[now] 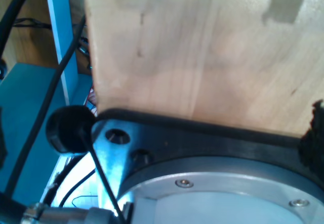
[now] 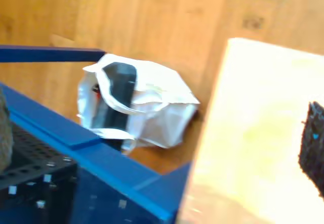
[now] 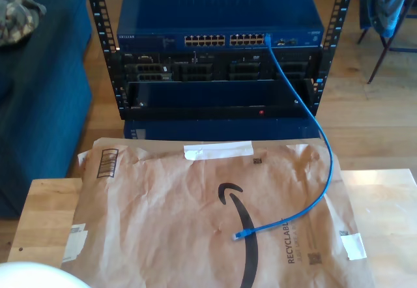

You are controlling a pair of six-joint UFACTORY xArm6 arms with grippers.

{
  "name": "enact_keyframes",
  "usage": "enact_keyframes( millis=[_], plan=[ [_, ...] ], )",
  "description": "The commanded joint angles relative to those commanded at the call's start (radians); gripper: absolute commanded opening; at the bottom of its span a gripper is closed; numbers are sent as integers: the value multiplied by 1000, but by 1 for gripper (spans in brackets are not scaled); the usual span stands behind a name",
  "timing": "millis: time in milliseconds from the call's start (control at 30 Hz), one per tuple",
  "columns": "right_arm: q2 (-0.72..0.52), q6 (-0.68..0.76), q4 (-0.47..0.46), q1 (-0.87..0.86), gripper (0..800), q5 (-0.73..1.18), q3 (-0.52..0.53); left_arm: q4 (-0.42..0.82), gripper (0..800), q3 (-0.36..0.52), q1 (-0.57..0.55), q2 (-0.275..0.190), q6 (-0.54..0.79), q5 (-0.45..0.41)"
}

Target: Grab the cable and plug it in

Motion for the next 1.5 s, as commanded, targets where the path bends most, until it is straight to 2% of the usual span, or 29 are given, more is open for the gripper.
enact_keyframes(
  millis=[167,367,500,733,867,1033,1333,1500],
  plan=[
    [-161,-155,-38,-278,793,292,49,0,800,0,0,0,0,0],
    [-227,-180,-282,-489,797,508,81,0,800,0,0,0,0,0],
    [-244,-198,-356,-598,798,549,109,0,800,0,0,0,0,0],
    [-285,-377,-442,-784,798,614,209,0,800,0,0,0,0,0],
    [-285,-451,-448,-875,797,611,299,0,800,0,0,0,0,0],
    [-258,-460,-450,-887,797,543,339,0,800,0,0,0,0,0],
    [-269,-480,-451,-884,797,545,347,0,800,0,0,0,0,0],
    [-249,-479,-451,-884,797,531,397,0,800,0,0,0,0,0]
  ],
)
